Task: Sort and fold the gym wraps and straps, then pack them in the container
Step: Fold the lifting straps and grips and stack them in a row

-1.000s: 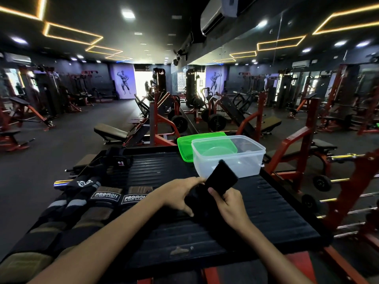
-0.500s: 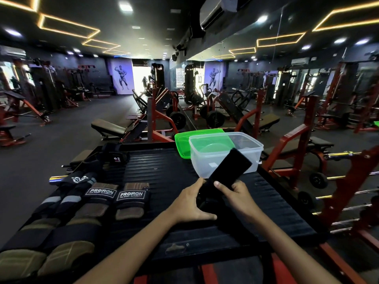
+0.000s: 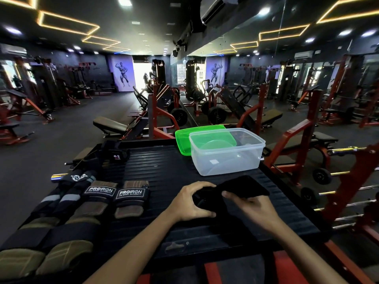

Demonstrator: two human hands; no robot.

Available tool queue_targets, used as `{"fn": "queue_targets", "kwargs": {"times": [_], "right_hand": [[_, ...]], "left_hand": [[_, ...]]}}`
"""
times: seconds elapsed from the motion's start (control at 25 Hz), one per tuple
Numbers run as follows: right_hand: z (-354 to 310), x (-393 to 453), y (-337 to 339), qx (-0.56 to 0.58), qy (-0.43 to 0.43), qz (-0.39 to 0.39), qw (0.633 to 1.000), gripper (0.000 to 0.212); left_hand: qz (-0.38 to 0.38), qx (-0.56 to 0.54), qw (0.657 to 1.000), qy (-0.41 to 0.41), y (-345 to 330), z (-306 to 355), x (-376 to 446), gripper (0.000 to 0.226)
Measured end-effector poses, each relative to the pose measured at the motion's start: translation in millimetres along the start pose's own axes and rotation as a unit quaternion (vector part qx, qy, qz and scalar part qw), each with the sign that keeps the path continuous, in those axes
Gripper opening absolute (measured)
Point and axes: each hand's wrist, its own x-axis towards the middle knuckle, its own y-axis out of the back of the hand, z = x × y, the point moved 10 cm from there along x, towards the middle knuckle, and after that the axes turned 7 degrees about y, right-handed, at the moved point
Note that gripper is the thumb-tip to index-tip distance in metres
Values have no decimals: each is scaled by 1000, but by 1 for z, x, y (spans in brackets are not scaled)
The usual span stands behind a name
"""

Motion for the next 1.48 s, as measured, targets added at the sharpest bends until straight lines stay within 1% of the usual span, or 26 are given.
{"fn": "queue_targets", "kwargs": {"times": [0.04,0.12,0.16,0.2,0.24,0.32,0.4,0.48,0.56,0.68,0.72,0.8,0.88,0.96,1.04,1.08,1.16,1.2,1.24,1.32,1.4,1.48], "right_hand": [[-7,-3,-3,-66,42,-22,997,16],[-20,-14,-19,-178,146,-75,970,10],[-19,-21,-25,-207,174,-86,959,24],[-18,-25,-34,-216,187,-110,952,33],[-18,-29,-39,-217,200,-129,947,33],[-19,-36,-46,-260,231,-154,925,29],[-20,-42,-53,-313,246,-178,900,37],[-19,-40,-57,-354,245,-190,882,39],[-19,-38,-58,-360,250,-192,878,40],[-20,-39,-55,-359,259,-181,878,35],[-19,-37,-52,-348,258,-173,885,35],[-16,-24,-37,-277,210,-141,927,32],[-11,-5,-19,-191,132,-87,969,19],[0,11,-7,-122,28,-35,992,5],[13,17,-3,-116,-28,-1,993,21],[18,17,-5,-117,-42,3,992,26],[27,13,-12,-97,-73,18,992,25],[29,11,-14,-98,-91,29,991,25],[30,11,-14,-118,-100,36,987,28],[19,13,-23,-185,-85,1,979,30],[2,10,-40,-197,-51,-50,978,9],[-5,3,-54,-260,-25,-115,958,46]], "left_hand": [[-1,-4,1000,-3,0,-1,0,67],[-4,-26,1000,-6,0,-2,1,65],[-7,-41,999,-7,0,-2,2,64],[-11,-52,999,-8,-1,-1,2,62],[-14,-55,998,-7,-2,0,2,61],[-21,-42,999,-6,-3,1,1,60],[-41,19,999,-27,-4,5,-1,68],[-65,121,988,-71,-3,9,-4,84],[-69,180,975,-111,0,13,-7,92],[-54,192,972,-125,-1,14,-9,84],[-40,179,976,-115,1,14,-8,80],[-9,118,991,-70,10,13,-6,70],[17,44,999,-11,18,9,-3,59],[36,-39,998,28,21,2,-2,46],[48,-116,990,61,23,-1,-3,24],[49,-134,987,80,25,-3,-3,18],[51,-126,985,108,25,-6,-2,43],[58,-108,985,119,25,-6,-1,51],[66,-96,985,131,25,-7,-2,55],[86,-97,979,156,28,-12,-5,55],[84,-96,977,169,32,-18,-7,43],[71,-75,977,189,33,-19,-9,28]]}}
